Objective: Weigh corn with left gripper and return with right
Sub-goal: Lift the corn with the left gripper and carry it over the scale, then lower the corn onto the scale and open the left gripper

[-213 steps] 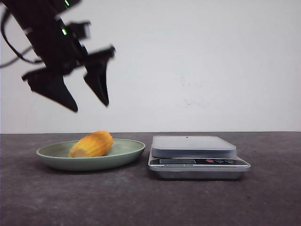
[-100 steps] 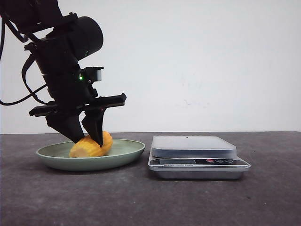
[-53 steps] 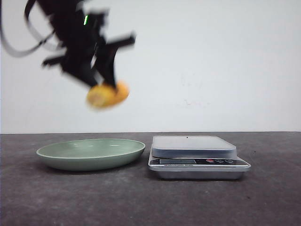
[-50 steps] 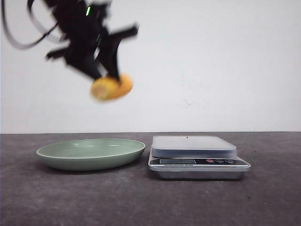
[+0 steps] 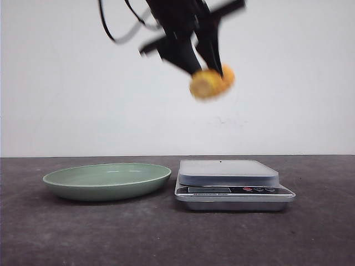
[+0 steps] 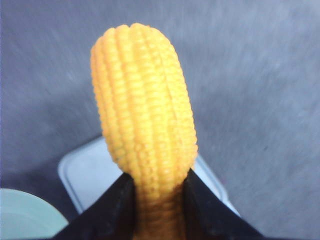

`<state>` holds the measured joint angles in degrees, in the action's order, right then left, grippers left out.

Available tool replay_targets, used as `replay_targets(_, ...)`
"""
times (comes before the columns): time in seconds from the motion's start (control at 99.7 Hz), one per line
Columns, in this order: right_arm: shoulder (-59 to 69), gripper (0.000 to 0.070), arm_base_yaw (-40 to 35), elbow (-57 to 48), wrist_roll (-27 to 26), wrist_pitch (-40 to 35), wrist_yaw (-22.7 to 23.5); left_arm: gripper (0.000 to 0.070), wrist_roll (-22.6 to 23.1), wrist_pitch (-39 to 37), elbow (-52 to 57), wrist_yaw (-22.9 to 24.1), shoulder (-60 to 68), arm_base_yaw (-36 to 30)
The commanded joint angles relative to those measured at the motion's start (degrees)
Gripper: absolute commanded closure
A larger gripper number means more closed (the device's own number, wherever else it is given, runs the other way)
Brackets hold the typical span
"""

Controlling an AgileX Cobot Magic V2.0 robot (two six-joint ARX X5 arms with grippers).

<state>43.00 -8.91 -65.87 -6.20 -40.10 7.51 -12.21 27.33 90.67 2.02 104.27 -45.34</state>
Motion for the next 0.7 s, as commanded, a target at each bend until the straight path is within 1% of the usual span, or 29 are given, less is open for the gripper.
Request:
replay_targets(0.0,0.3,0.0293,-0.1,-1.3,0.5,0.0,0.0,0.0696,-0.5,-0.2,1.6,0.1,3.7,-0.8)
replay_targets(0.221,0.3,0.0293,-0.1,-1.3,0.5,-0.4,-0.1,0.0696,-0.5,-0.2,1.6,0.1,10.9,-0.8)
replay_targets(0.401,0.3,0.0293,-0.1,-1.3,0.5,-0.8,-0.1,0.0691,-0.5,-0.6,1.6,0.1,13.0,-0.8)
replay_targets(0.441,0.3,0.0293,-0.1,-1.3,0.5,-0.8,-0.1,0.0644,-0.5,-0.7,1.6,0.1,13.1,-0.8)
replay_targets(0.461,0.3,0.0293,-0.1,-1.3,0.5,-0.8,-0.1,0.0604,-0.5,-0.8,1.6,0.1,13.1,-0.8)
replay_targets(0.491,0.3,0.0293,-0.1,-1.3,0.5,-0.8,-0.1,0.0527,-0.5,-1.2,1.6,0.1,13.1,-0.8)
replay_targets(0.542,0.3,0.0292,-0.1,-1.3,0.5,-0.7,-0.1,0.0379,-0.5,-1.7,1.6,0.1,13.1,-1.0)
replay_targets(0.572,0.3,0.0292,-0.1,-1.3,0.5,-0.8,-0.1,0.0310,-0.5,-1.8,1.6,0.1,13.1,-1.1)
replay_targets(0.592,0.3,0.0292,-0.1,-1.3,0.5,-0.8,-0.1,0.0298,-0.5,-1.8,1.7,0.1,13.0,-1.1)
replay_targets(0.692,0.3,0.0292,-0.1,-1.3,0.5,-0.7,-0.2,0.0301,-0.5,-1.1,2.1,0.1,12.0,-1.2)
